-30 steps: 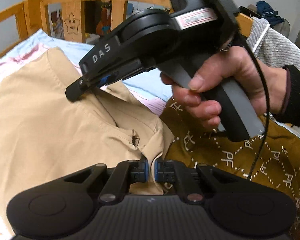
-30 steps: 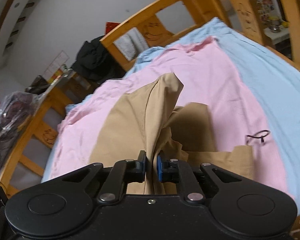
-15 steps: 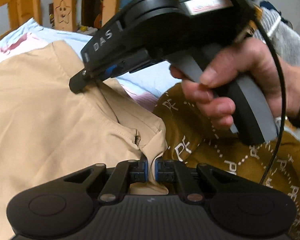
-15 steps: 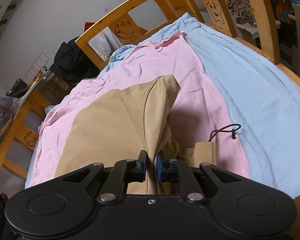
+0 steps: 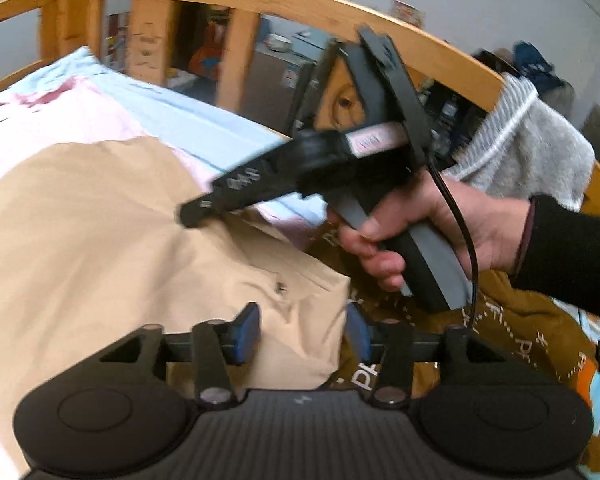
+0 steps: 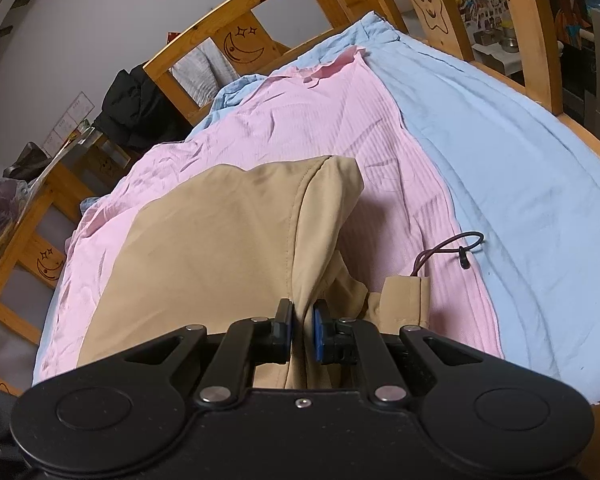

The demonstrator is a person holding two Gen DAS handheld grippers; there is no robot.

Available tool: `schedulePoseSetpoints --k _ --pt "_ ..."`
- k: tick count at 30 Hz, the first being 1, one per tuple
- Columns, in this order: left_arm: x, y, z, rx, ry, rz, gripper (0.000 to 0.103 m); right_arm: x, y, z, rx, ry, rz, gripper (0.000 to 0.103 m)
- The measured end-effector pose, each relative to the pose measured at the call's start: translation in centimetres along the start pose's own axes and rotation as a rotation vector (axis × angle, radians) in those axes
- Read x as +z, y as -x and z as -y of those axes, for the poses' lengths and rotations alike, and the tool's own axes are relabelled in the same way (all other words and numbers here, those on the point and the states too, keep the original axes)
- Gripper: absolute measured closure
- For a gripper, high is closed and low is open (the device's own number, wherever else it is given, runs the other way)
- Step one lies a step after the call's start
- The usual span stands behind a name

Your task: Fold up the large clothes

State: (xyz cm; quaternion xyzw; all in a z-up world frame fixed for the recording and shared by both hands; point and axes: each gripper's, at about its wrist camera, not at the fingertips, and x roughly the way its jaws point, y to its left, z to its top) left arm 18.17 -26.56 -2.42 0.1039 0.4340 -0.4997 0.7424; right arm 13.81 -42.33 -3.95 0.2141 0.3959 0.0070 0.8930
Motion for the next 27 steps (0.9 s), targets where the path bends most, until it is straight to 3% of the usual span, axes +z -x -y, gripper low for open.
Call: schedulePoseSetpoints --k 3,8,13,15,20,27 --pt "-0.4 2.1 -0.8 0.046 0.013 0.031 0.031 -0.1 0.1 -0.2 0.000 -0.005 0.005 0.091" --pt "-0.7 6.8 -3.5 0.206 0.026 0.077 0.018 -0.4 0.2 -0.8 -0.033 0.024 0.027 0.091" --pt "-1.2 9.1 -7.3 0.389 0.179 0.109 0.014 -0.8 0.2 -1.9 -0.089 0.072 0.054 0.090" --pt "-1.8 9.3 -8.9 0.428 0.267 0.105 0.013 -0.9 0.2 -2.2 -0.106 0.085 0.061 0.090" --pt "-3.9 9.3 -12.1 0.387 0.475 0.114 0.007 -1.5 0.3 -3.9 -0.162 0.171 0.081 0.089" --pt "-4.7 8.4 -11.8 0.381 0.417 0.085 0.004 -2.0 0.4 -4.2 -0.188 0.182 0.113 0.088"
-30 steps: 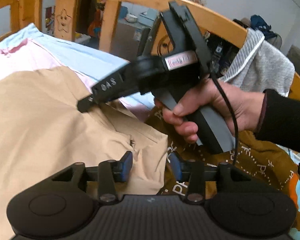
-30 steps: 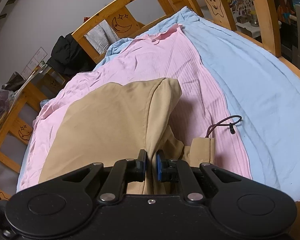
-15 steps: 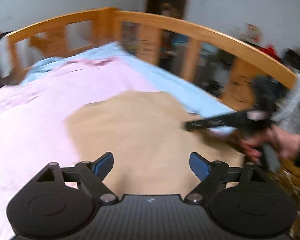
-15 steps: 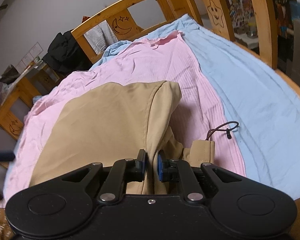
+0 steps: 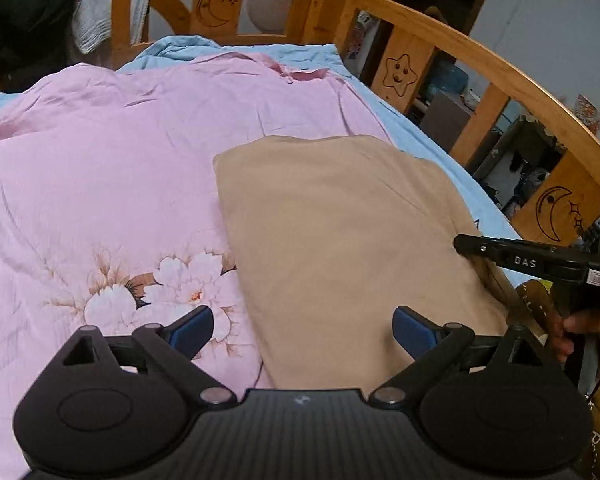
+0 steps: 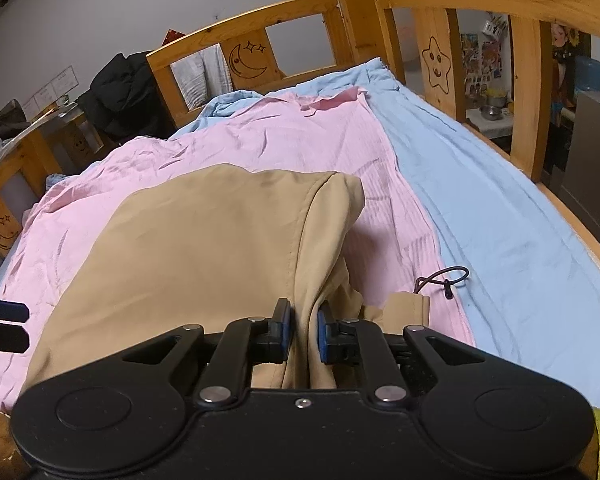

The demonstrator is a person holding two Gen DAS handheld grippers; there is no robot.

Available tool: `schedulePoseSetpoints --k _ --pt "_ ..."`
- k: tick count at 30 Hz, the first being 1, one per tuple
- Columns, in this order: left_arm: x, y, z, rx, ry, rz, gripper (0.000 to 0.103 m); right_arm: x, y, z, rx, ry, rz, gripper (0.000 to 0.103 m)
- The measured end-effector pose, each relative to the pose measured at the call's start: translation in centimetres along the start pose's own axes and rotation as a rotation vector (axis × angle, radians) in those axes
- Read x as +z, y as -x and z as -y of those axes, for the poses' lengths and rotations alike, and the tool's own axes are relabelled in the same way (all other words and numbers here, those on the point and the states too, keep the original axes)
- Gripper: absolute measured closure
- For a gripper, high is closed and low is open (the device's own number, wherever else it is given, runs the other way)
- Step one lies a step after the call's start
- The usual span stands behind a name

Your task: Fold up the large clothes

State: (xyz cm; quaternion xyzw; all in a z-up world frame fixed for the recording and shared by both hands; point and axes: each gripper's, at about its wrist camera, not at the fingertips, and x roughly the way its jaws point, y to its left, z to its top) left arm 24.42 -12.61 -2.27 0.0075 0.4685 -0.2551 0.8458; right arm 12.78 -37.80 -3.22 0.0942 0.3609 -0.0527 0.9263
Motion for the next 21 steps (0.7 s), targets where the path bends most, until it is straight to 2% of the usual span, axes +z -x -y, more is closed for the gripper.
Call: schedulePoseSetpoints --k 5,15,17,21 --pt "-0.1 -0.3 0.1 -0.011 0.007 -0.018 0.004 0.0 0.0 -0.5 -0.018 0.029 0.010 0.088" --pt "-0.3 -0.8 -0.3 -0.001 0.040 -0.032 0.002 0.0 -0.2 -0.2 -0.014 0.005 0.012 0.085" --pt "-0.3 -1.1 -0.2 -0.009 0.044 -0.040 0.002 0.0 -0.2 -0.2 -0.019 0.005 0.010 0.081" --pt "-0.6 -2.6 0.3 -0.006 0.010 -0.084 0.002 0.4 0.5 -0.1 -0.049 -0.013 0.027 0.068"
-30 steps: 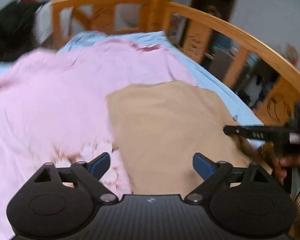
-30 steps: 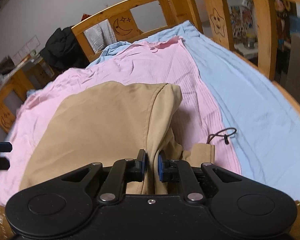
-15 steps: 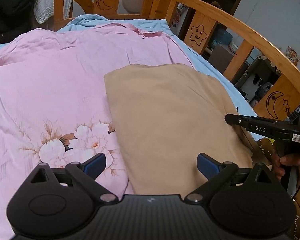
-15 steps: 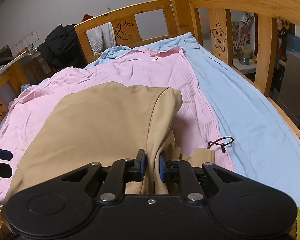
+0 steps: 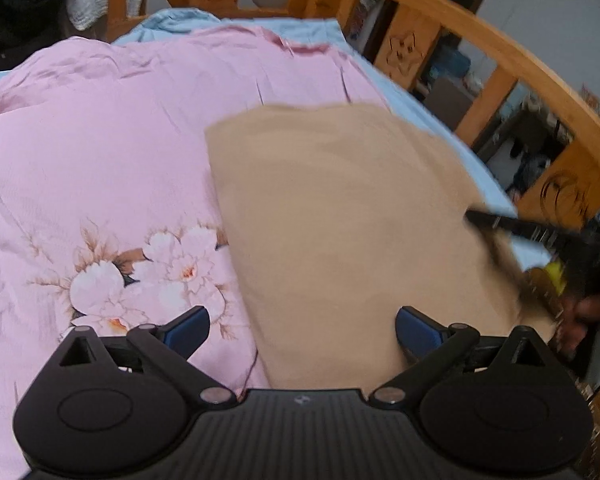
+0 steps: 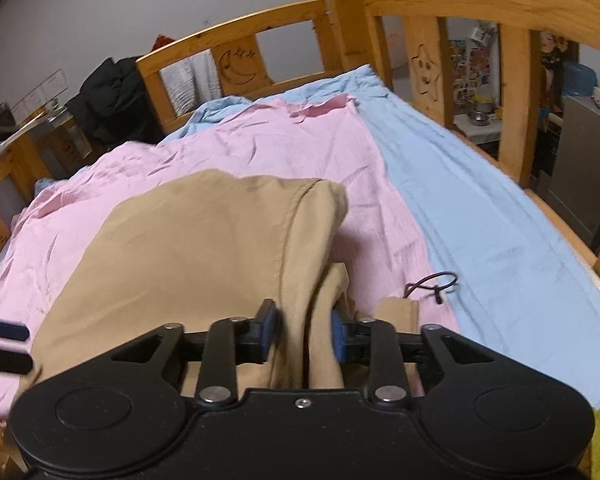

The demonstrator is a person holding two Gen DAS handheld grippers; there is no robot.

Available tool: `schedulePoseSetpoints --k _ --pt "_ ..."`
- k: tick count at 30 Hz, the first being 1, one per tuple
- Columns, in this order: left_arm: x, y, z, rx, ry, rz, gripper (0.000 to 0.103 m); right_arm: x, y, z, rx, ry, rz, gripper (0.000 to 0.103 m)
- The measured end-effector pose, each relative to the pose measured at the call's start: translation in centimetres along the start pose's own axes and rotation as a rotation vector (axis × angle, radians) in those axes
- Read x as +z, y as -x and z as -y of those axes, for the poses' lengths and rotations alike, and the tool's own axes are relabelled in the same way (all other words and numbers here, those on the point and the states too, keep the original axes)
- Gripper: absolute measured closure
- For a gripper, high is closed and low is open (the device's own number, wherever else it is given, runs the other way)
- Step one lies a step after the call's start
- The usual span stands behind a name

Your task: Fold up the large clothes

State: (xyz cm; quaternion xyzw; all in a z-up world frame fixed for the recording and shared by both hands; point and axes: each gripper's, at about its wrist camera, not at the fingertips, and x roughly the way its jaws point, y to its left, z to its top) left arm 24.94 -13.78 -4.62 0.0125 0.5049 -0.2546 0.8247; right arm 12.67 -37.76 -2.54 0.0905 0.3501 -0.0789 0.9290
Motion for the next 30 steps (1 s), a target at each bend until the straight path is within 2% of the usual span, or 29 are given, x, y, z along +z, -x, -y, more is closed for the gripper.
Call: schedulePoseSetpoints --k 3,4,7,12,15,24,30 --pt "-0.1 -0.8 0.2 -0.005 -0.004 -0.017 0.001 1.5 1.1 -0.8 -0.089 0.023 0.099 0.067" --pt "0.0 -1.0 0.2 -0.010 0.003 -0.023 0.001 2.3 1.3 -0.9 -0.094 0.028 0.131 0.066" --pt "0.2 -1.6 0.2 -0.022 0.019 -0.042 0.001 4.6 0.6 -1.7 -0.021 0.053 0.161 0.063" --pt "0.0 -1.8 -0.1 -0.023 0.037 -0.044 0.000 5.9 -2.8 -5.1 0.119 0.183 0.128 0.062" --pt "-0.1 -1.8 -0.4 -0.027 0.054 -0.048 0.000 5.2 -4.4 -6.7 0.153 0.233 0.095 0.062" --pt "-0.3 -2.4 -0.9 -0.038 0.061 -0.048 0.000 4.3 -6.4 -7.0 0.163 0.215 0.059 0.058" --pt "-0.6 -3.0 -1.2 -0.032 0.050 -0.035 0.000 3.9 -9.3 -7.6 0.147 0.227 0.023 0.058"
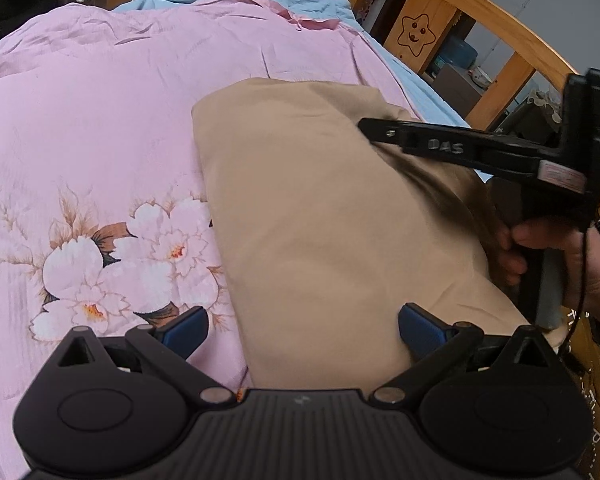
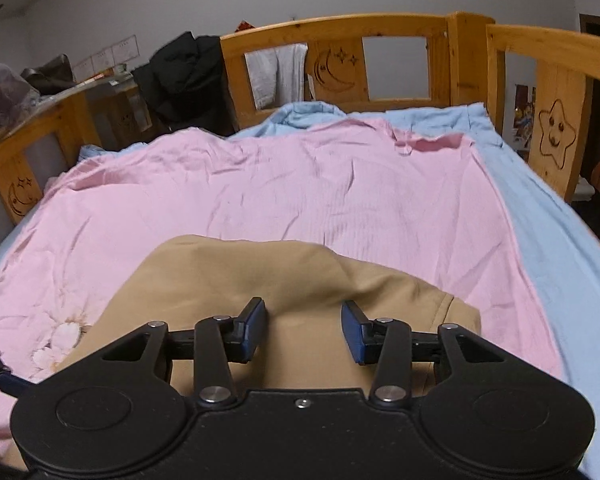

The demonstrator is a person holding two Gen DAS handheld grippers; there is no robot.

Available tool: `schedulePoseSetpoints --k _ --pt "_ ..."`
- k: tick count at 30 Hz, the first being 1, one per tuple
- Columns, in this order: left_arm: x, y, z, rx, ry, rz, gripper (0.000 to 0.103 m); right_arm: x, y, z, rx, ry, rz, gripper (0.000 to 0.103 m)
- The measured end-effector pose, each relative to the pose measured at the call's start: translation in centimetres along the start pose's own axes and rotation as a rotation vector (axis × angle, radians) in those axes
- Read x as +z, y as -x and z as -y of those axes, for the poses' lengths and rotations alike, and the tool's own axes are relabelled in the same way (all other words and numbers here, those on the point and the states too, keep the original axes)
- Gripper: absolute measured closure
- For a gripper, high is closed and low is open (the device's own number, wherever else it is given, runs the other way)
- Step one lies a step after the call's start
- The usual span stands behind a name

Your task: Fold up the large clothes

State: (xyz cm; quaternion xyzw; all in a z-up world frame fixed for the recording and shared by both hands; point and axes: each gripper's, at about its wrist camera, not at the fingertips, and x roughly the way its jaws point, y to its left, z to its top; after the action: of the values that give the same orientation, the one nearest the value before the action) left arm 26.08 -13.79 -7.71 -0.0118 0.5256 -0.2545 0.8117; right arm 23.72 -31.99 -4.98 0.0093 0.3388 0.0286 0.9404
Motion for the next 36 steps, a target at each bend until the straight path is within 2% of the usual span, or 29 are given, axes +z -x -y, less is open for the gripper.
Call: schedulePoseSetpoints --k 4,8,11,13,17,19,23,25,32,34,36 --pt "-0.2 -0.8 0.0 -0.003 -0.030 0.006 0.000 -0.7 -1.4 -0.3 -0.023 0.034 0.007 0.058" --pt "0.0 -0.3 0.5 0.017 -0.028 -0.013 0.000 -0.6 -1.2 0.0 -0.024 0.012 0.009 0.057" --pt "-0.1 0.7 0.8 0.017 -0.037 -0.015 0.001 -0.1 0.9 -0.1 -0.006 -0.020 0.030 0.057" --pt "-0.4 1.4 0.7 0.009 -0.038 -0.014 0.001 -0.3 2.5 -0.1 0.024 -0.047 0.041 0.052" --pt "-0.8 2.0 0.3 -0.032 -0.015 -0.034 0.001 -1.9 5.6 -0.3 0.058 -0.054 0.020 0.048" --pt "-0.9 2.2 0.2 -0.041 -0.015 -0.036 0.001 -2.9 7.3 -0.3 0.060 -0.063 0.017 0.043" --pt "-1.3 1.8 0.5 -0.028 -0.049 -0.032 0.000 -5.1 9.3 -0.9 0.005 -0.021 0.008 0.033" --pt "-1.4 1.5 0.5 -0.026 -0.044 -0.040 0.000 -6.5 9.3 -1.2 -0.021 -0.001 -0.014 0.032" --pt "-1.9 0.5 -0.6 -0.073 0.048 -0.062 0.000 -8.8 9.3 -1.9 -0.069 0.015 0.020 0.031" --pt "-2.0 0.3 -1.1 -0.096 0.085 -0.074 0.000 -9.0 9.5 -1.7 -0.072 0.003 0.031 0.025" --pt "-2.1 0.1 -1.5 -0.113 0.109 -0.079 0.000 -9.3 9.8 -1.4 -0.092 -0.002 0.039 0.024"
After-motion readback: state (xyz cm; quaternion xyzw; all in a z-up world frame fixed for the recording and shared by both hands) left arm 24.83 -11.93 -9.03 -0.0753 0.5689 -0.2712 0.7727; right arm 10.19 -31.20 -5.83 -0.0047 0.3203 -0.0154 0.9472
